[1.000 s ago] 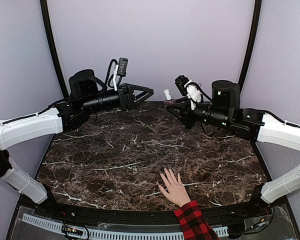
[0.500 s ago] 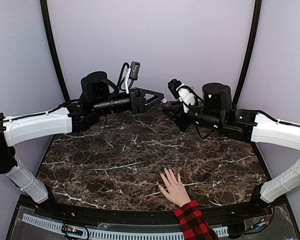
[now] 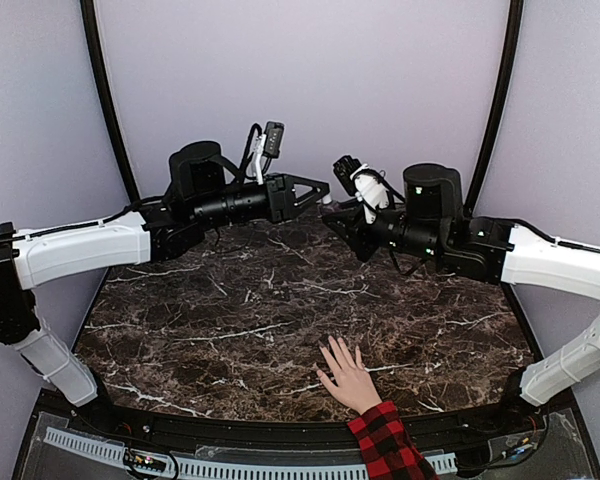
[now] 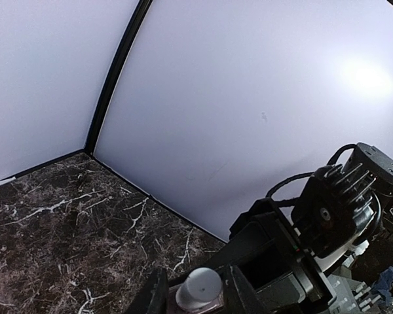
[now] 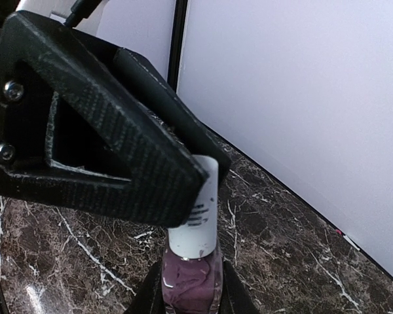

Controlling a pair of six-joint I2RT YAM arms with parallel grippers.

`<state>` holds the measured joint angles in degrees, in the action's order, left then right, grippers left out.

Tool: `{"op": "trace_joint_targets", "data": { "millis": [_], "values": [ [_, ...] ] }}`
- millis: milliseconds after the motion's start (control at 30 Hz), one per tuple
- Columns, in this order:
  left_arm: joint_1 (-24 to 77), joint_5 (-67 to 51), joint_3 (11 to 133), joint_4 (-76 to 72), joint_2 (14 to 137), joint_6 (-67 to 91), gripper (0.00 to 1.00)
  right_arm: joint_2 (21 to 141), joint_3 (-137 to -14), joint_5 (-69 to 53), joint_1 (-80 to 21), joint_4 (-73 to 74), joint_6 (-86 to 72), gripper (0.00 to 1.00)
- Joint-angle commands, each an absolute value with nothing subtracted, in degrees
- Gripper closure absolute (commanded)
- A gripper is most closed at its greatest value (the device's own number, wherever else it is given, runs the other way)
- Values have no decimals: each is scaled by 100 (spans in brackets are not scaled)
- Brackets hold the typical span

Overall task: Paint the nails
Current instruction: Screw the nail polish bottle cap onto the nail polish bottle.

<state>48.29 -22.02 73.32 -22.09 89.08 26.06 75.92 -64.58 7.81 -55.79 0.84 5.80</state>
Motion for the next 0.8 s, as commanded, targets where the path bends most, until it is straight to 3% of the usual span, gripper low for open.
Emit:
{"op": "trace_joint_targets", "data": {
  "millis": [0, 333, 767],
  "values": [
    [4847, -2246, 7554, -2213, 8901, 2567, 75, 7611, -6670, 887, -5640, -194, 642, 100],
    [4847, -2899, 7627, -2131, 8969, 2152, 100, 7489, -6763, 333, -5606, -127, 763, 100],
    [4847, -4719, 7706, -2121, 9061, 1492, 100, 7223, -6803, -2312, -5111, -255, 689, 100]
  ]
}}
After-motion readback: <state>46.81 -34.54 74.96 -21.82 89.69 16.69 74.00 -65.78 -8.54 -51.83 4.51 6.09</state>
